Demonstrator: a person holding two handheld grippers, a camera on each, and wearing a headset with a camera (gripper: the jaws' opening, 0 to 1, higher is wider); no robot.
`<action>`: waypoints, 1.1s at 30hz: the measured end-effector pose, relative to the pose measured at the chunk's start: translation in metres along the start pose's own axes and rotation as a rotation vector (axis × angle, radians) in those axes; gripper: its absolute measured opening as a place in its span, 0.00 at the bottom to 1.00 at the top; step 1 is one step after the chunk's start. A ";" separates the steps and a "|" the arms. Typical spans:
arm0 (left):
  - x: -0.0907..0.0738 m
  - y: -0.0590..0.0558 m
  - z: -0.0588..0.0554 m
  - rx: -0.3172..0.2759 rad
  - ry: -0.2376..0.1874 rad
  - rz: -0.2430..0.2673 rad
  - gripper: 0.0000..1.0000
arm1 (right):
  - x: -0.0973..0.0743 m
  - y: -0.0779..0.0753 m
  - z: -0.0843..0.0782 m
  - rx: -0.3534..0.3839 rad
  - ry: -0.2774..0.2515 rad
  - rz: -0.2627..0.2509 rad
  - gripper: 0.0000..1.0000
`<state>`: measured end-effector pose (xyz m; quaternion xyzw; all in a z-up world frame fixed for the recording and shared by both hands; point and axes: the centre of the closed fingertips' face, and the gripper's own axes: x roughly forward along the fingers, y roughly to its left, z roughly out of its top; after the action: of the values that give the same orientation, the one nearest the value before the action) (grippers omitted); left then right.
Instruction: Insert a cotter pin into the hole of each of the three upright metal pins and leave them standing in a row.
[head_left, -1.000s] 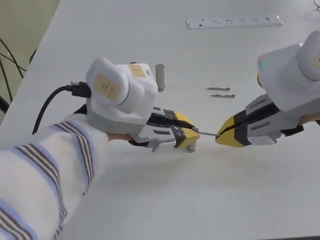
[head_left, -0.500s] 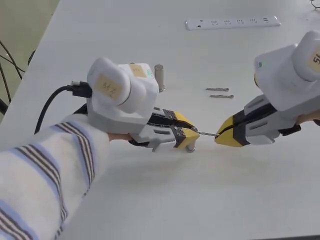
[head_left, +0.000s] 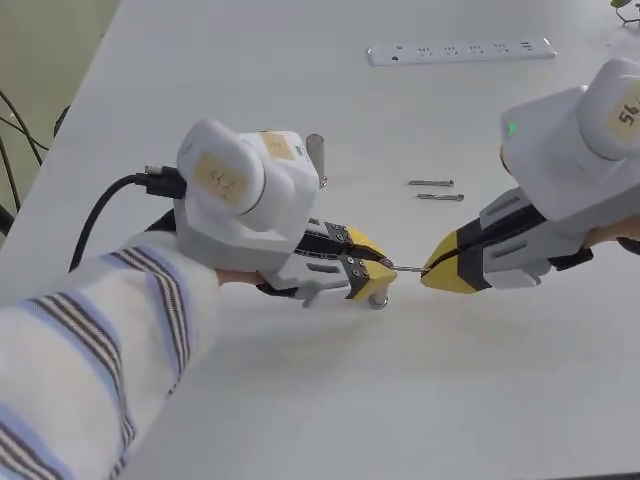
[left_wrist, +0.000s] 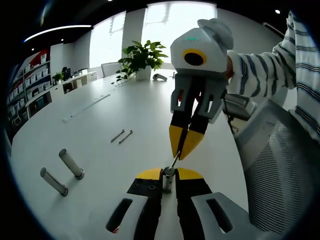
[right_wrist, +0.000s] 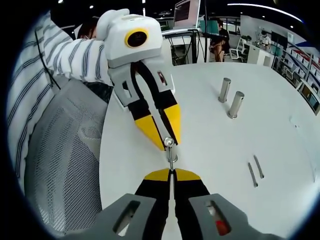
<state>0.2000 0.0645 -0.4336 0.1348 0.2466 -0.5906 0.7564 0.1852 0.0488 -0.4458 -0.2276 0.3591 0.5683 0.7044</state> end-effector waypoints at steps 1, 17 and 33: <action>0.000 0.000 0.000 0.000 0.001 0.000 0.06 | 0.000 0.000 0.002 -0.001 -0.003 -0.001 0.00; 0.001 0.002 0.000 -0.024 0.000 0.005 0.05 | 0.015 -0.004 0.013 -0.016 -0.030 -0.004 0.00; 0.002 -0.001 -0.001 -0.030 -0.001 -0.006 0.06 | 0.019 -0.001 0.016 -0.058 -0.048 0.024 0.00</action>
<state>0.1991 0.0627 -0.4354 0.1222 0.2555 -0.5892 0.7567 0.1923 0.0729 -0.4504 -0.2299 0.3281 0.5923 0.6991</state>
